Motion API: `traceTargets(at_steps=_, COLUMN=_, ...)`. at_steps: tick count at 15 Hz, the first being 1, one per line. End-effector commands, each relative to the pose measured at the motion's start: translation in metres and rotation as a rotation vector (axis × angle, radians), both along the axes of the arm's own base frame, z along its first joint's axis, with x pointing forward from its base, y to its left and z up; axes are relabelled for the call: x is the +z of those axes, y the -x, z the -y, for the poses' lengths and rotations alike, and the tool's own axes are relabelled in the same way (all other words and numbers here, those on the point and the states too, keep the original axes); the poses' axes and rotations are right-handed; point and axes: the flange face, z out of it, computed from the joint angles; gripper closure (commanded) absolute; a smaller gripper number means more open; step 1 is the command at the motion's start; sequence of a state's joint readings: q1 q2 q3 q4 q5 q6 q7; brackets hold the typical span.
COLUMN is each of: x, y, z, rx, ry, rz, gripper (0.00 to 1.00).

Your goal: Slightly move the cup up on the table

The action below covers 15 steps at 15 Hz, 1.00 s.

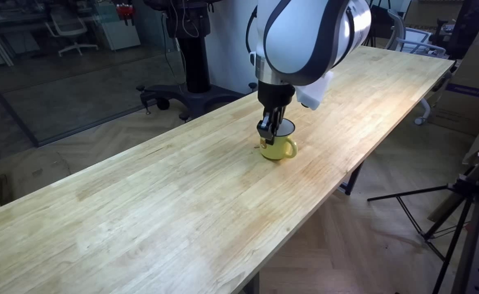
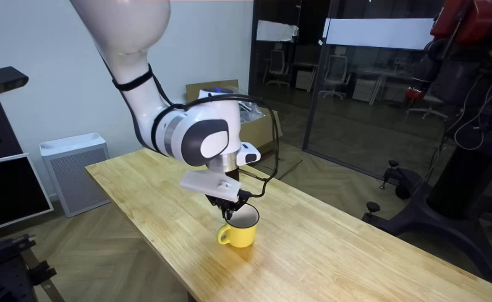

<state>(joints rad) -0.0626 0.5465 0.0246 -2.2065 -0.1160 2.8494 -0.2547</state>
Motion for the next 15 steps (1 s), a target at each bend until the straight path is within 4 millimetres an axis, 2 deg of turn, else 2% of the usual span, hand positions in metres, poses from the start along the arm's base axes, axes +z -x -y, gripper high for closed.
traceTargets(at_steps=1, x=0.000, y=-0.036, z=0.020, rx=-0.054, ry=-0.006, rz=0.030, gripper=0.97)
traceTargets(at_steps=8, x=-0.011, y=-0.076, z=0.025, rx=-0.064, ry=0.029, rz=0.009, gripper=0.97)
traceTargets(at_steps=15, x=-0.007, y=-0.098, z=0.023, rx=-0.065, ry=0.061, rz=0.033, gripper=0.97)
